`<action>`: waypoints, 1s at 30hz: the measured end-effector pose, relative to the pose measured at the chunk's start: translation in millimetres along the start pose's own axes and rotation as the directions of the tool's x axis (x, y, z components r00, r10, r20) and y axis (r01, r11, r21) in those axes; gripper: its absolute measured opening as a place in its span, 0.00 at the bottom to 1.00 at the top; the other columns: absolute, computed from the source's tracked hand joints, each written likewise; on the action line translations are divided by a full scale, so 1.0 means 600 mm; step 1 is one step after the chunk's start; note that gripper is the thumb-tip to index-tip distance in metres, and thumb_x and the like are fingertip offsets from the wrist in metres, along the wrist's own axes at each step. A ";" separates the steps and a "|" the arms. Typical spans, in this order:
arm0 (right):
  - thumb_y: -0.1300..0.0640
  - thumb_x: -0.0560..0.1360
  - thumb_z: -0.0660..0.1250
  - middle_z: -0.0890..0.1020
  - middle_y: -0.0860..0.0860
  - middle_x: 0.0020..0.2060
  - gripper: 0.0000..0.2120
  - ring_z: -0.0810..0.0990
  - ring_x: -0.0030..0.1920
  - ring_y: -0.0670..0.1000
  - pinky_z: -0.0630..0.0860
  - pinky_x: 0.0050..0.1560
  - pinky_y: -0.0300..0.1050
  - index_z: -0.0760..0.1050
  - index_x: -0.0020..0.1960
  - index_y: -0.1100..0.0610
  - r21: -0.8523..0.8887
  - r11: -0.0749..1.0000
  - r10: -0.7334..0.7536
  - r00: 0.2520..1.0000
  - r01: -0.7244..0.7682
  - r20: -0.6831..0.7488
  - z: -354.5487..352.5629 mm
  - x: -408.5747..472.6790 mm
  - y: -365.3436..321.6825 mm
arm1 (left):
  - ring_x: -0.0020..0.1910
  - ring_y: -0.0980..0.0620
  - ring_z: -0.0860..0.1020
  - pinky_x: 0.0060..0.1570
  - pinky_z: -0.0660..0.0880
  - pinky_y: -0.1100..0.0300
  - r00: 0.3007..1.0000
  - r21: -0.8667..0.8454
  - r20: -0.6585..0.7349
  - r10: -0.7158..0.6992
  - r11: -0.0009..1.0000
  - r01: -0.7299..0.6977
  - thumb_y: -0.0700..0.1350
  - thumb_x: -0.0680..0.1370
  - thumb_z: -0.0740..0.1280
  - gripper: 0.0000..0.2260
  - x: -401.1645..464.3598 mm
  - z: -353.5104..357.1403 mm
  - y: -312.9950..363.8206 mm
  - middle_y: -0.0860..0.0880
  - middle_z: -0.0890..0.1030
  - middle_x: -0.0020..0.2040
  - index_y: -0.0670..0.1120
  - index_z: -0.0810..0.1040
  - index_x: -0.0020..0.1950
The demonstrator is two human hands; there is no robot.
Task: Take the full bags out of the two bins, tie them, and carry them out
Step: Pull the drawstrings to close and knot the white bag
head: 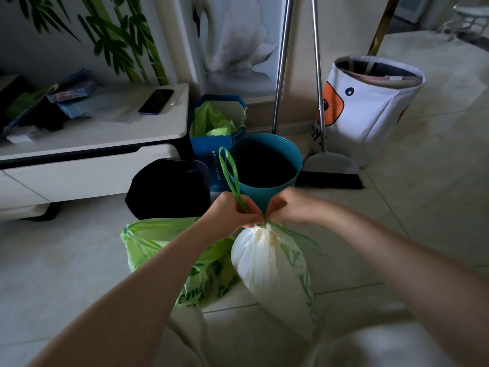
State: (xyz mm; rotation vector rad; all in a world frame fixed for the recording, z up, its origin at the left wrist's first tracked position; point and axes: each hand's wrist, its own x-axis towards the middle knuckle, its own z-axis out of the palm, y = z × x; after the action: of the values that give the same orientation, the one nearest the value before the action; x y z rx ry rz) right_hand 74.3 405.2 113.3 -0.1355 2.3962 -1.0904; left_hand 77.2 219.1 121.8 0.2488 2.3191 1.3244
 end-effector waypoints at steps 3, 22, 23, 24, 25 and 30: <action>0.55 0.66 0.72 0.83 0.46 0.36 0.01 0.79 0.41 0.45 0.75 0.46 0.43 0.81 0.36 0.49 -0.017 1.000 0.015 1.000 -0.015 -0.010 0.001 -0.002 -0.001 | 0.41 0.50 0.84 0.44 0.81 0.62 1.000 -0.021 0.023 0.003 1.000 -0.003 0.42 0.70 0.75 0.03 -0.004 0.000 0.002 0.46 0.85 0.39 0.45 0.83 0.38; 0.65 0.75 0.67 0.82 0.52 0.41 0.10 0.79 0.37 0.44 0.72 0.30 0.28 0.77 0.52 0.53 0.280 0.960 0.027 1.000 -0.024 -0.008 0.002 -0.023 0.005 | 0.36 0.46 0.77 0.37 0.76 0.48 0.843 0.523 -0.053 0.536 0.734 -0.433 0.42 0.71 0.66 0.02 0.002 0.031 -0.020 0.49 0.79 0.37 0.44 0.77 0.41; 0.65 0.75 0.66 0.81 0.51 0.40 0.10 0.79 0.37 0.44 0.73 0.30 0.28 0.77 0.53 0.53 0.277 0.961 0.023 1.000 -0.022 -0.003 0.002 -0.022 0.006 | 0.36 0.46 0.77 0.37 0.76 0.48 0.839 0.517 -0.048 0.542 0.732 -0.443 0.42 0.71 0.67 0.02 0.002 0.031 -0.020 0.49 0.79 0.37 0.44 0.78 0.41; 0.65 0.75 0.66 0.81 0.50 0.39 0.10 0.78 0.37 0.43 0.72 0.30 0.28 0.78 0.54 0.55 0.259 0.966 0.021 1.000 -0.021 0.003 0.003 -0.022 0.007 | 0.37 0.46 0.77 0.37 0.76 0.48 0.837 0.510 -0.048 0.545 0.734 -0.449 0.42 0.71 0.67 0.02 0.003 0.030 -0.021 0.49 0.79 0.37 0.44 0.78 0.41; 0.64 0.75 0.66 0.80 0.49 0.38 0.09 0.78 0.37 0.43 0.72 0.31 0.27 0.79 0.54 0.56 0.239 0.971 0.018 1.000 -0.019 0.009 0.003 -0.022 0.008 | 0.37 0.47 0.78 0.38 0.76 0.48 0.835 0.497 -0.051 0.548 0.739 -0.455 0.42 0.71 0.68 0.02 0.002 0.029 -0.021 0.49 0.79 0.37 0.45 0.78 0.42; 0.58 0.75 0.68 0.80 0.48 0.34 0.05 0.78 0.35 0.43 0.73 0.33 0.30 0.79 0.40 0.53 0.255 0.966 0.040 0.999 -0.032 -0.027 0.002 -0.019 0.008 | 0.39 0.50 0.80 0.40 0.77 0.52 0.839 0.379 -0.073 0.539 0.793 -0.476 0.43 0.72 0.70 0.04 -0.004 0.033 -0.019 0.48 0.81 0.38 0.43 0.80 0.44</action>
State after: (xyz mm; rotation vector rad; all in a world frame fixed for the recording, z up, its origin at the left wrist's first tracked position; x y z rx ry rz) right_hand 85.6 411.1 113.7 0.0134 2.2515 -1.3806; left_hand 89.3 227.6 103.9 0.9741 2.7556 1.1814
